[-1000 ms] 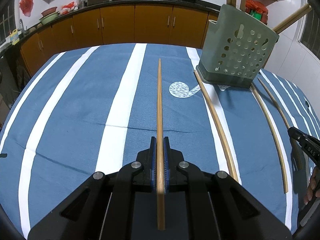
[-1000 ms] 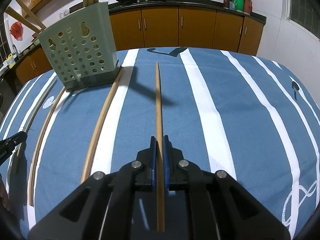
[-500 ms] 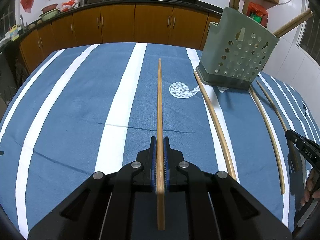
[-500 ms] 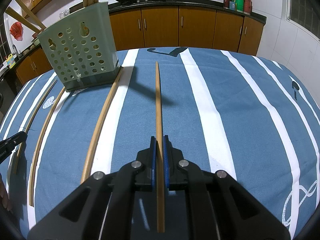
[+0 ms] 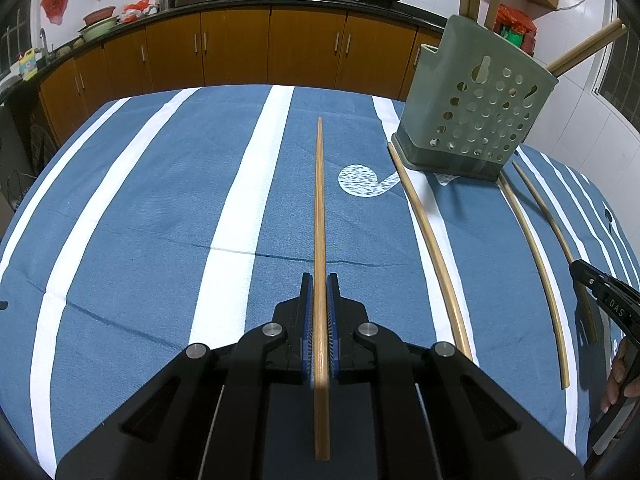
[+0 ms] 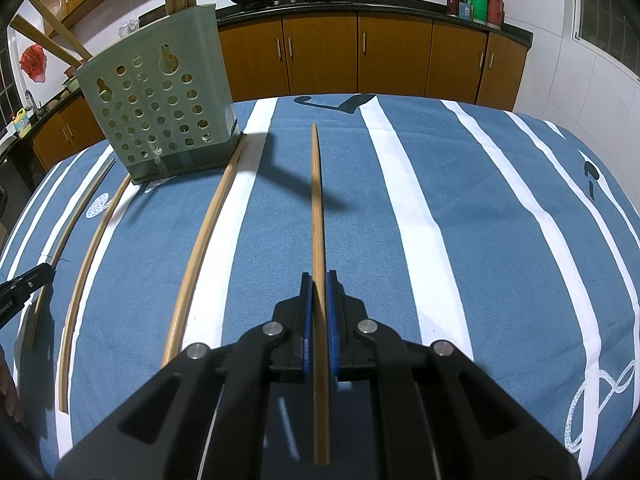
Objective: Organize utensils
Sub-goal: 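Hold both grasped chopsticks just above the table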
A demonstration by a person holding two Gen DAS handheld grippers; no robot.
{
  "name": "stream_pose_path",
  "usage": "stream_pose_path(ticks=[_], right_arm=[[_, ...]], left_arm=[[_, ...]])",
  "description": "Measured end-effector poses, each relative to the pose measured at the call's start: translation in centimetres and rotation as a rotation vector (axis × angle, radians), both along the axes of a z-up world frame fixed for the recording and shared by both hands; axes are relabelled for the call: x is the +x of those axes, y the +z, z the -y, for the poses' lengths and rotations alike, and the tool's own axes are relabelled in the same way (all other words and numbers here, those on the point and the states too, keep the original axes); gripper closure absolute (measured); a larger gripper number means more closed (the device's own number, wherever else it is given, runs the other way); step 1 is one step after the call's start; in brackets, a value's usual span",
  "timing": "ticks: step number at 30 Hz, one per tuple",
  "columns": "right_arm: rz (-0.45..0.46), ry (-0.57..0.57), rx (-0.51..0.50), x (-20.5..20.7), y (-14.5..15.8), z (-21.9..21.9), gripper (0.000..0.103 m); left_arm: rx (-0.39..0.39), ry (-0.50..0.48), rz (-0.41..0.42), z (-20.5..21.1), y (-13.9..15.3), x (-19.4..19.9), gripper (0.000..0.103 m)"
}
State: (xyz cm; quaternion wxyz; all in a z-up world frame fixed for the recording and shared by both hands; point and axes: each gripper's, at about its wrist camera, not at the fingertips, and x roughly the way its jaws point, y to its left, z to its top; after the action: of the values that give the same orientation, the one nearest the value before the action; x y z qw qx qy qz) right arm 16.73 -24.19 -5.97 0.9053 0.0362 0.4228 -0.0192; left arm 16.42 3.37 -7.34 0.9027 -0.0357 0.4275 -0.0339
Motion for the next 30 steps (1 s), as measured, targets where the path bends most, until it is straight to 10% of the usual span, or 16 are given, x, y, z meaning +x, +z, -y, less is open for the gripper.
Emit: stream_pose_path(ticks=[30], right_arm=[[-0.007, -0.007, 0.023, -0.87, 0.00, 0.01, 0.094]], left_arm=[[0.050, 0.002, -0.001, 0.54, 0.07, -0.71, 0.095]])
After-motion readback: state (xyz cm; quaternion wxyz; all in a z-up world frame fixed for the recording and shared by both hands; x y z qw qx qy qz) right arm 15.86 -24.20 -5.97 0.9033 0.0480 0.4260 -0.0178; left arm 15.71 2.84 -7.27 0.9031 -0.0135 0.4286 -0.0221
